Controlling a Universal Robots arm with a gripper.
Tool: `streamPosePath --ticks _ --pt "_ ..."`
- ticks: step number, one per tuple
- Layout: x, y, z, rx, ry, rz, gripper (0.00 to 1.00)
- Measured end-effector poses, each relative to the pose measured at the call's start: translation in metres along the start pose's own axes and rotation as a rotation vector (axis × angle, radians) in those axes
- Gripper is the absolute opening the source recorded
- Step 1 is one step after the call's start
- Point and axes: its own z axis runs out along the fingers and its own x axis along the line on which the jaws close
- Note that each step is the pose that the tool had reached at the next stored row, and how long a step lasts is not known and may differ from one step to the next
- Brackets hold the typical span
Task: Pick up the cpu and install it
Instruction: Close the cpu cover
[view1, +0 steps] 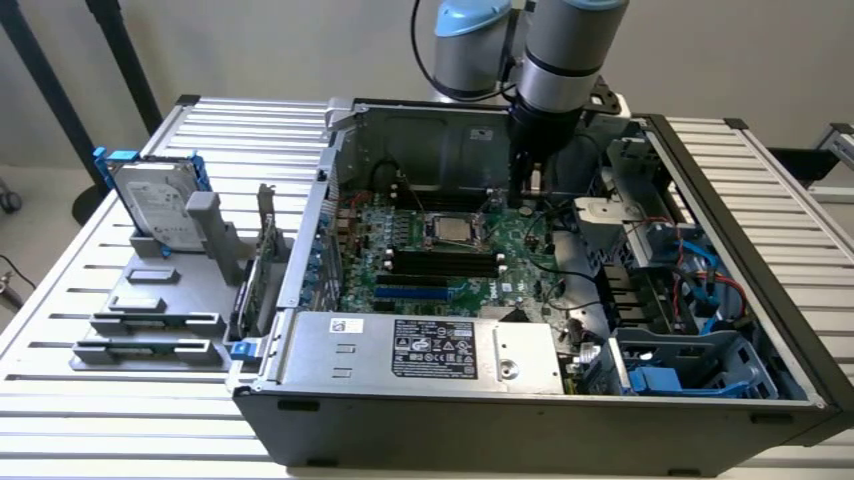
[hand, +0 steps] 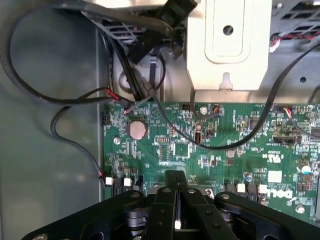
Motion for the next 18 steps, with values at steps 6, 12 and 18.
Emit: streamPosePath --ticks 6,12,18 --pt "0.0 -0.0069 0.0001 0.0519 -0.0021 0.007 0.11" --pt "0.0 -0.0166 0.0002 0.116 -0.0037 0.015 0.11" --pt "-0.001 -0.0303 0.001 0.1713 -0.0051 0.023 0.11"
